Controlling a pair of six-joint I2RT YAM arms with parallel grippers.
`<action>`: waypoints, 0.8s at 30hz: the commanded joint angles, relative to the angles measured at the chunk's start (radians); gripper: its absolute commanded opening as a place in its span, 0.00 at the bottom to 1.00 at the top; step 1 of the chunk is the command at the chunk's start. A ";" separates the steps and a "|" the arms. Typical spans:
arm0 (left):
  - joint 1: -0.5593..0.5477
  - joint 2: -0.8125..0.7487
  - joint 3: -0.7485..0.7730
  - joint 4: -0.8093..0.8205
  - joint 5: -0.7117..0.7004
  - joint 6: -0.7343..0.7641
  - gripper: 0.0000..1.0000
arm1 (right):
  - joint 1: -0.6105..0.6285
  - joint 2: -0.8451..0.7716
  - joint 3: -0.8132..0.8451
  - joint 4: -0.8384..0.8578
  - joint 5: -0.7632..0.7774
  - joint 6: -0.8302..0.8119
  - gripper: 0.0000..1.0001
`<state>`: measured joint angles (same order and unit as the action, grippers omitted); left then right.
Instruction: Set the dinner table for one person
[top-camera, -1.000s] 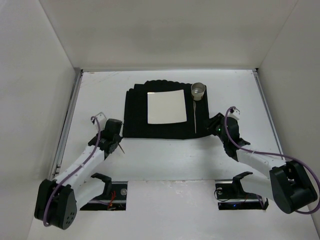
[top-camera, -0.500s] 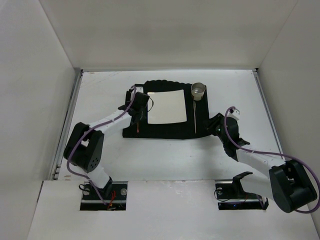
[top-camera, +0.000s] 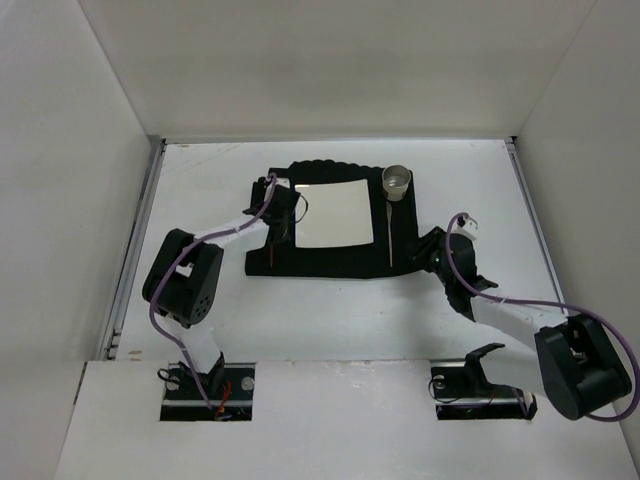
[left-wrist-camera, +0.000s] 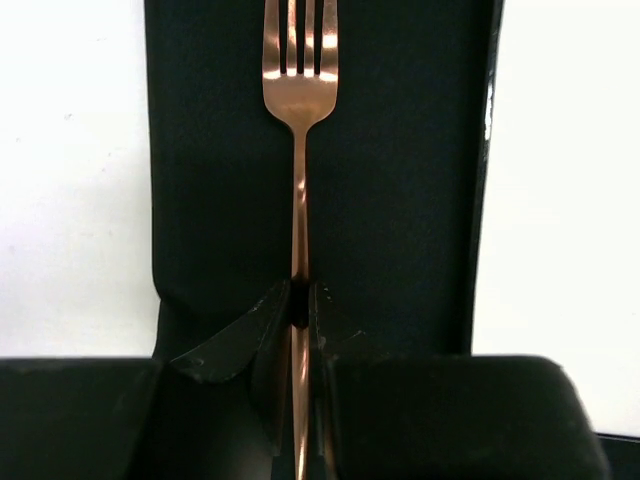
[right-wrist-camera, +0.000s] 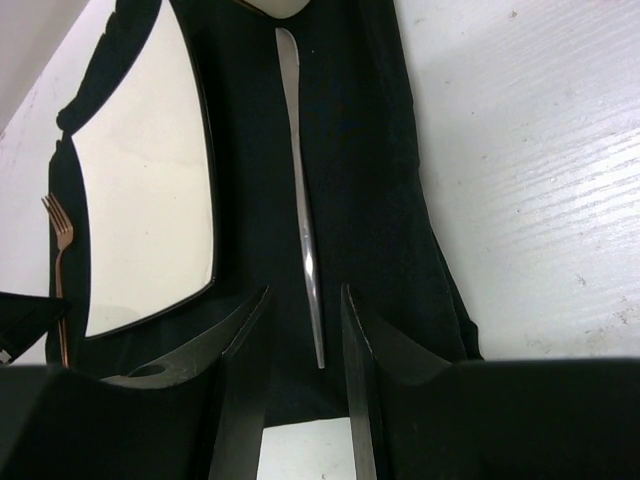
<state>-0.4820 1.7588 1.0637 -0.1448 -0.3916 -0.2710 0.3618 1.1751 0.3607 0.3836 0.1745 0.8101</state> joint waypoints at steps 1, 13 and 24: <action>0.004 0.013 0.048 0.036 0.014 0.030 0.07 | 0.013 0.003 0.037 0.072 0.002 -0.011 0.38; 0.010 0.062 0.039 0.079 0.013 0.019 0.09 | 0.018 0.020 0.043 0.074 0.002 -0.012 0.39; -0.002 -0.100 -0.054 0.103 0.000 -0.054 0.39 | 0.019 -0.005 0.032 0.074 0.023 -0.012 0.46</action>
<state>-0.4763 1.7855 1.0447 -0.0544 -0.3817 -0.2893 0.3691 1.1915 0.3668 0.3973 0.1741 0.8082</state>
